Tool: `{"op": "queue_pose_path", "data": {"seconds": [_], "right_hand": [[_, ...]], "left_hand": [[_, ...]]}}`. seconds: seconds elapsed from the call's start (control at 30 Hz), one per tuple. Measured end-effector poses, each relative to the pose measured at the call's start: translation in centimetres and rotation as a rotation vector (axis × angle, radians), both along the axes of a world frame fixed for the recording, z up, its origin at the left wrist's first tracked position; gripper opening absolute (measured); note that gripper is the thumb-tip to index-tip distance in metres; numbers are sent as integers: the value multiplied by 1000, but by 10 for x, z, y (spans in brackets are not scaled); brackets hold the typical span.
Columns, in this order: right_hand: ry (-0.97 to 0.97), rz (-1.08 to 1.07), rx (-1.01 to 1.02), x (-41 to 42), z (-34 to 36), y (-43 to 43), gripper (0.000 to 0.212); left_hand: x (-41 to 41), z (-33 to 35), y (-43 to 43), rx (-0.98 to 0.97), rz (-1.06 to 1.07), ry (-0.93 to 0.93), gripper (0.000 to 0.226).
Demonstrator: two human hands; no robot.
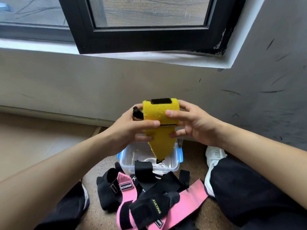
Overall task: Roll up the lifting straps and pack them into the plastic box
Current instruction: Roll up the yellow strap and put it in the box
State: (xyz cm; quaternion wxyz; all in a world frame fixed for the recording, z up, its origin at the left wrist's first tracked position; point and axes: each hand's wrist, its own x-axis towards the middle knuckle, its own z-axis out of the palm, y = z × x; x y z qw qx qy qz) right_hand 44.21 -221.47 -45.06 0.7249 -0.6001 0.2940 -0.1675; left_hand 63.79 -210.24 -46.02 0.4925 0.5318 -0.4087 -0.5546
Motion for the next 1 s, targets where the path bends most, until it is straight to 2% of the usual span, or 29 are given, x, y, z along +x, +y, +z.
{"op": "queue_pose_path", "data": {"seconds": [0.1, 0.2, 0.33, 0.5, 0.6, 0.77, 0.9, 1.0], "right_hand": [[-38, -38, -49, 1, -2, -1, 60], [-25, -50, -118, 0, -4, 0, 63], [-1, 8, -279, -2, -7, 3, 63], [12, 67, -401, 0, -8, 8, 69], [36, 61, -317, 0, -6, 9, 75], [44, 102, -14, 0, -1, 8, 53], [88, 76, -15, 1, 0, 7, 56], [52, 52, -11, 1, -1, 8, 56]], "left_hand": [[-2, 3, 2, 120, -62, 36, 49], [-3, 5, 1, 188, -31, 86, 58], [-3, 5, 0, 163, 36, 62, 59], [-2, 5, 0, 121, 53, 13, 49], [0, 5, -2, 83, 66, 8, 56], [0, 5, -5, 2, 96, -39, 60], [1, 3, -5, -53, 103, -52, 67], [3, 1, -4, -61, 76, -82, 71]]}}
